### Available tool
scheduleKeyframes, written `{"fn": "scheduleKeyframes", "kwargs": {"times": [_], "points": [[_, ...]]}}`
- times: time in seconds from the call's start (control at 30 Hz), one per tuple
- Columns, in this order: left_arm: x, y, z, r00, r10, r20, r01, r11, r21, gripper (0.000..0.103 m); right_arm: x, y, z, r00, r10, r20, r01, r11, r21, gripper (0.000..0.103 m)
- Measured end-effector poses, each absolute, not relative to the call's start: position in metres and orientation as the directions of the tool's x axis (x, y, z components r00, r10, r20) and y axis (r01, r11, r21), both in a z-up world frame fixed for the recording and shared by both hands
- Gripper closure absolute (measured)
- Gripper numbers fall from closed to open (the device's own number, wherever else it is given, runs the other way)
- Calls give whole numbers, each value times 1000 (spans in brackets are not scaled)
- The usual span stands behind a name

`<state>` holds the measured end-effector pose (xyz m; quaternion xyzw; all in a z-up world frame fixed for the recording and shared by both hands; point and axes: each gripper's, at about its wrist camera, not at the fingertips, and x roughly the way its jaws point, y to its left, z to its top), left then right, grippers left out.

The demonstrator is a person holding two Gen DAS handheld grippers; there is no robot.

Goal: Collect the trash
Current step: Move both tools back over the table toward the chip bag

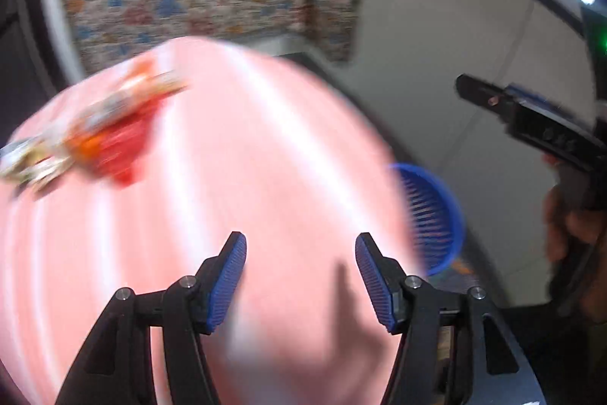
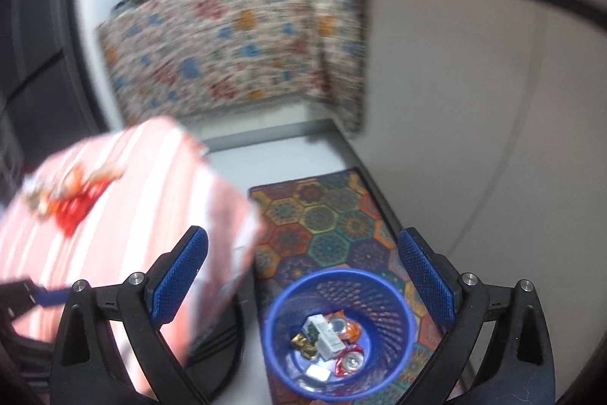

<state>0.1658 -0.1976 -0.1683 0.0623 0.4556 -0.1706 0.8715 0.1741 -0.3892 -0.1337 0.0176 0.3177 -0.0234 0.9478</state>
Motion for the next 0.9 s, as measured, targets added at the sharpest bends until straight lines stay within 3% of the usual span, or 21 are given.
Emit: {"fn": "scheduleKeyframes", "kwargs": {"times": [0.23,0.43,0.57,0.67,0.9], "points": [[150,-89,-190,568,-78,-819,192,981,39,42,178,-264,-152,728,157,-668,-169,984,47,2],[149,-27,-189,598,-64,-799,133,991,20,40,185,-181,-183,649,224,-727,-285,958,41,2],[154,-14,-191,599,-81,-797,127,992,-6,37,196,-160,-201,629,183,-755,-307,951,-26,2],[152,-17,-192,597,-83,-798,144,990,5,32,202,-167,-210,572,211,-792,-304,952,35,1],[158,-18,-195,588,-81,-805,149,989,10,21,199,-173,-211,581,206,-787,-305,952,23,1]]}}
